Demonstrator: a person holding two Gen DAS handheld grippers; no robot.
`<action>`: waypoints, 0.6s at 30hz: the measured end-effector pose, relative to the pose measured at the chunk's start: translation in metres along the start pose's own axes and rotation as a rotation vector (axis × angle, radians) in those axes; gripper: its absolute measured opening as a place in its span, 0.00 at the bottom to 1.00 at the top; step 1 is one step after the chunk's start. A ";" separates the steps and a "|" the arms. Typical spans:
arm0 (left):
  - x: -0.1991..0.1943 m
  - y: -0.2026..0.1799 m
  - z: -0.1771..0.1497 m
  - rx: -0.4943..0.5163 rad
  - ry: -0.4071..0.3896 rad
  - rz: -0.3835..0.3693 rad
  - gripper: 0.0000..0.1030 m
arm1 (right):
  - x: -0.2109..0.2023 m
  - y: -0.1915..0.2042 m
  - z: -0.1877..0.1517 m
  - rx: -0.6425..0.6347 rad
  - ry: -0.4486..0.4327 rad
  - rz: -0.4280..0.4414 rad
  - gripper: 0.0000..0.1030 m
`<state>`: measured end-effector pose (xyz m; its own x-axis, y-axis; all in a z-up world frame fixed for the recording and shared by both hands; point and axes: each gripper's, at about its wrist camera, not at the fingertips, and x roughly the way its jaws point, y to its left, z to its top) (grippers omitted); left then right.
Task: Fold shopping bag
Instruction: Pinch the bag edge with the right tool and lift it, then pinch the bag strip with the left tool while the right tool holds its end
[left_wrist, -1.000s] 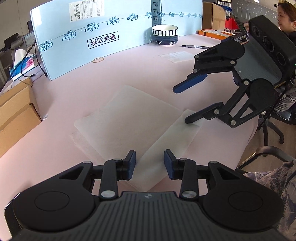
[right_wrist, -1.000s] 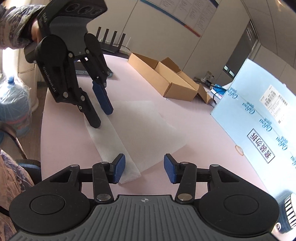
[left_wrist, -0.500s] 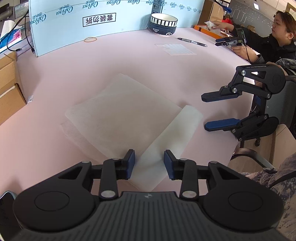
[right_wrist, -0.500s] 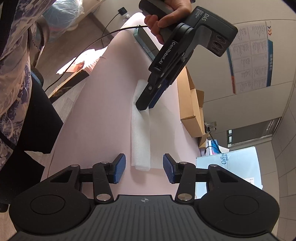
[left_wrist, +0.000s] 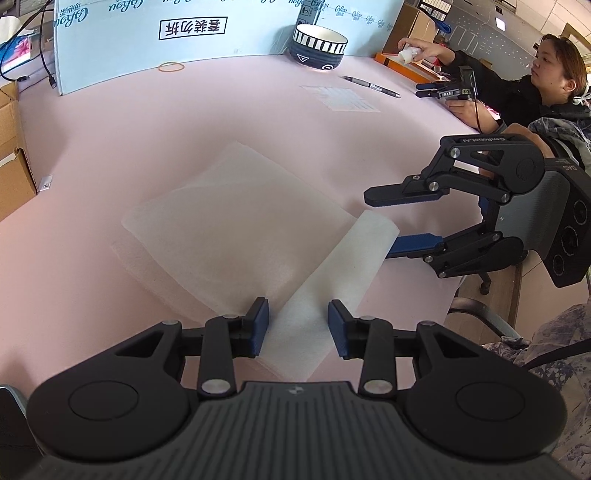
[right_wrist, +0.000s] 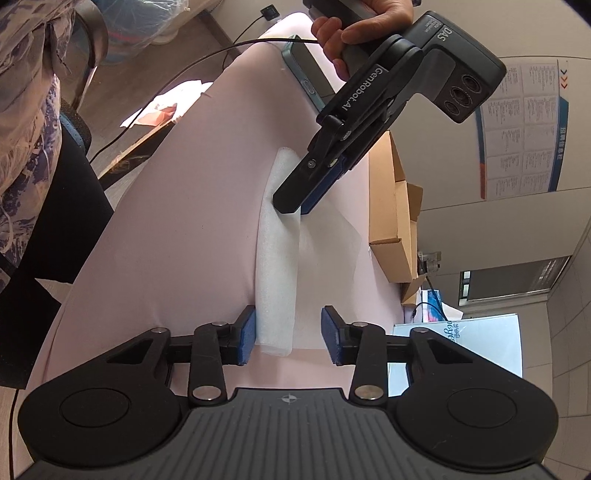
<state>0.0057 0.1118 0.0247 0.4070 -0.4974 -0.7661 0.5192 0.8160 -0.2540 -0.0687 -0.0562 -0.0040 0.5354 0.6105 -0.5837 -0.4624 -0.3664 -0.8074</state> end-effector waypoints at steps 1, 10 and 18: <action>0.000 0.000 -0.001 0.001 -0.003 0.000 0.32 | 0.001 0.002 0.001 -0.011 0.000 0.000 0.12; -0.002 -0.028 -0.004 0.109 -0.014 0.130 0.44 | -0.002 -0.009 -0.004 0.092 -0.030 0.069 0.06; -0.009 -0.108 -0.026 0.611 -0.058 0.478 0.54 | -0.012 -0.056 -0.023 0.378 -0.106 0.220 0.05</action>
<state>-0.0744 0.0359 0.0438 0.7213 -0.1606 -0.6738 0.5923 0.6472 0.4799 -0.0329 -0.0585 0.0462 0.3292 0.6221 -0.7103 -0.7936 -0.2253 -0.5651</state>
